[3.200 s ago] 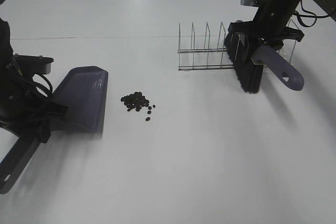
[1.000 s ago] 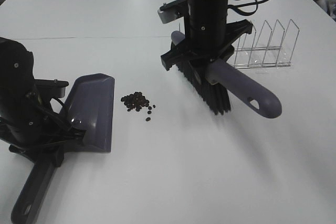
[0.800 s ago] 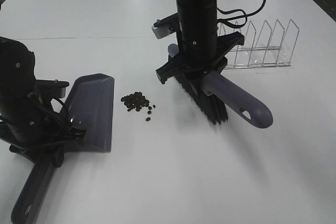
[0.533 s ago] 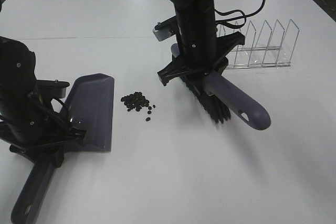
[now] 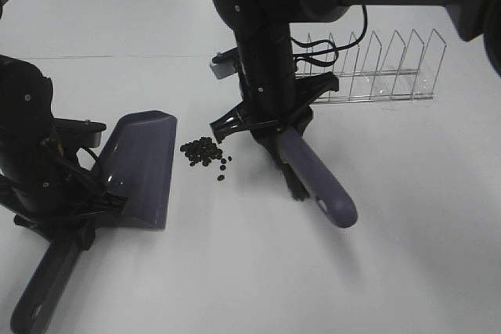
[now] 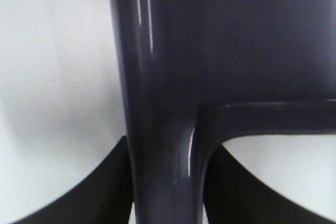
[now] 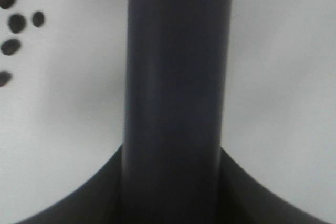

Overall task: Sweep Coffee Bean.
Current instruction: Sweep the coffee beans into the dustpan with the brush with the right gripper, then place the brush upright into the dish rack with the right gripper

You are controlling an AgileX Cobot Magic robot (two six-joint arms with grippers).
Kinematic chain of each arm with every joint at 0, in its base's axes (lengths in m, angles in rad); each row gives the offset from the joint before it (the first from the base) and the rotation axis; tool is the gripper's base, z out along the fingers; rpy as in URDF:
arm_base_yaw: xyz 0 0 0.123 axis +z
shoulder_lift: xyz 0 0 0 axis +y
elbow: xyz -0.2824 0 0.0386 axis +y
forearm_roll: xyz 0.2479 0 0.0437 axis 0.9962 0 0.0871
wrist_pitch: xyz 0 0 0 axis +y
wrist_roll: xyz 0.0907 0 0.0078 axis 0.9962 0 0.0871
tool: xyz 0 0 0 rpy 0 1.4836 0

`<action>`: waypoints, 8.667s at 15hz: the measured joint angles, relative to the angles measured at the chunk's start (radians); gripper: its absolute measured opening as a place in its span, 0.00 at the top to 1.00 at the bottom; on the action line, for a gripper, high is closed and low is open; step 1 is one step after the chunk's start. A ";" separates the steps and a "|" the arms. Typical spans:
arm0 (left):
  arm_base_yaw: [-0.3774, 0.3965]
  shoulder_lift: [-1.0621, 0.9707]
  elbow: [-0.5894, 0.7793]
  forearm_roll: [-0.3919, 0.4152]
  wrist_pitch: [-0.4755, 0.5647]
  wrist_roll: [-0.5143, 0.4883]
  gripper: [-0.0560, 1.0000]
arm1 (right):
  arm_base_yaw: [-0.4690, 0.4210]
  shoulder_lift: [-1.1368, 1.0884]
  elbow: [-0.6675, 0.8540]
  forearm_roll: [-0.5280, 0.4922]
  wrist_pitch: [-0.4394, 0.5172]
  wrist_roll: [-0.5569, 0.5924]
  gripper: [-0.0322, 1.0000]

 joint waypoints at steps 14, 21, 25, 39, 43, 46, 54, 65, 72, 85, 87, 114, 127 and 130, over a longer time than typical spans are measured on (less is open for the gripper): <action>0.000 0.001 0.000 0.003 -0.004 0.017 0.62 | 0.054 0.128 -0.139 0.653 -0.306 -0.010 0.68; 0.000 0.001 0.000 0.003 -0.004 0.017 0.62 | 0.028 0.130 -0.174 0.809 -0.283 -0.110 0.68; 0.000 0.001 0.000 0.003 -0.004 0.018 0.62 | -0.004 0.130 -0.220 0.808 -0.213 -0.119 0.68; 0.000 -0.006 0.000 0.002 -0.007 0.031 0.62 | -0.010 -0.074 -0.233 0.198 0.002 -0.129 0.68; 0.000 -0.006 0.001 -0.004 -0.007 0.032 0.62 | -0.010 -0.077 -0.233 0.205 0.002 -0.136 0.68; 0.000 -0.006 0.001 -0.004 -0.007 0.032 0.62 | -0.010 -0.077 -0.233 0.205 0.002 -0.144 0.68; 0.000 -0.006 0.001 0.006 0.009 0.006 0.62 | -0.010 -0.088 -0.131 0.156 0.007 -0.156 0.68; 0.082 -0.007 0.003 0.014 0.019 0.018 0.62 | -0.010 -0.044 -0.115 0.065 0.010 -0.152 0.68; 0.082 -0.007 0.003 0.014 0.017 0.026 0.62 | -0.010 0.058 -0.115 -0.015 0.009 -0.120 0.68; 0.082 -0.007 0.003 0.110 0.049 -0.035 0.62 | -0.005 0.107 -0.119 0.356 -0.051 -0.103 0.69; 0.082 -0.007 0.003 0.110 0.049 -0.036 0.62 | -0.005 0.108 -0.119 0.447 -0.083 -0.107 0.69; 0.082 -0.007 0.003 0.112 0.055 -0.016 0.62 | -0.007 -0.110 -0.278 0.248 0.001 -0.234 0.69; 0.082 -0.007 0.003 0.074 0.063 0.000 0.62 | -0.299 -0.382 0.386 0.132 0.010 -0.270 0.69; 0.082 -0.007 0.003 0.055 0.068 0.004 0.62 | -0.299 -0.328 0.386 0.115 0.009 -0.267 0.69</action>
